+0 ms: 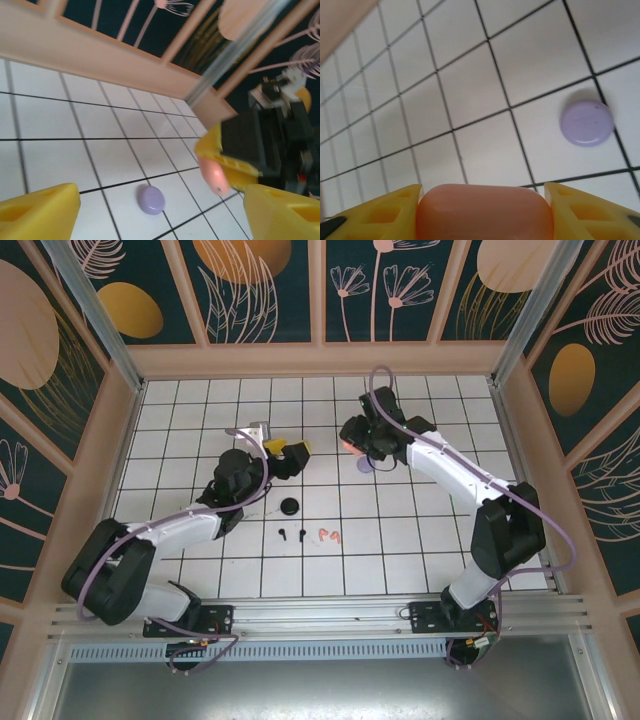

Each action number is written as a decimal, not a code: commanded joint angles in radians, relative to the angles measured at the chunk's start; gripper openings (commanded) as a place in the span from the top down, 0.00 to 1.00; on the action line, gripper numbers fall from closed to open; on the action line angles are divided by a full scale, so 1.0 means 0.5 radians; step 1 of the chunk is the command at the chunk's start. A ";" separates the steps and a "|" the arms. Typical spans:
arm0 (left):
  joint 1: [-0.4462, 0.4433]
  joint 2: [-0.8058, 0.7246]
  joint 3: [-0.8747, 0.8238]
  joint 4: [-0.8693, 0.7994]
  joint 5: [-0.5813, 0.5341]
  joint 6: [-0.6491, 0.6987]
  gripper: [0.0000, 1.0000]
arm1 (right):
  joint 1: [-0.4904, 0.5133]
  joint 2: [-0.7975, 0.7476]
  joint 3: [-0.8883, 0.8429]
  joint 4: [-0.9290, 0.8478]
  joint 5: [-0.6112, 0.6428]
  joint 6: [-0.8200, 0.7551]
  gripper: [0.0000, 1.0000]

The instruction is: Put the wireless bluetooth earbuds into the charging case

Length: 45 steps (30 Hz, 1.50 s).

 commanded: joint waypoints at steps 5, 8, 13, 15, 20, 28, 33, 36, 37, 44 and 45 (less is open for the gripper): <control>0.000 0.251 0.074 0.566 0.375 -0.229 0.27 | 0.012 0.022 0.163 0.193 -0.210 0.251 0.58; -0.005 0.321 0.095 0.686 0.376 -0.299 0.33 | 0.012 0.038 0.169 0.249 -0.230 0.323 0.58; -0.047 0.433 0.179 0.768 0.367 -0.346 0.37 | 0.037 0.057 0.197 0.260 -0.201 0.366 0.59; -0.066 0.470 0.212 0.789 0.360 -0.356 0.38 | 0.054 0.060 0.200 0.263 -0.188 0.377 0.59; -0.098 0.560 0.291 0.809 0.348 -0.366 0.41 | 0.084 0.073 0.215 0.273 -0.185 0.391 0.59; -0.117 0.677 0.353 0.848 0.333 -0.388 0.48 | 0.121 0.090 0.252 0.270 -0.185 0.394 0.59; -0.118 0.700 0.367 0.866 0.309 -0.393 0.54 | 0.136 0.093 0.261 0.273 -0.194 0.400 0.60; -0.119 0.710 0.374 0.879 0.294 -0.392 0.57 | 0.144 0.094 0.262 0.273 -0.189 0.400 0.60; -0.119 0.710 0.382 0.879 0.293 -0.393 0.59 | 0.146 0.090 0.262 0.273 -0.188 0.400 0.60; -0.117 0.722 0.405 0.882 0.284 -0.387 0.65 | 0.155 0.080 0.253 0.272 -0.185 0.400 0.60; -0.118 0.722 0.406 0.885 0.281 -0.386 0.65 | 0.153 0.078 0.253 0.273 -0.185 0.400 0.60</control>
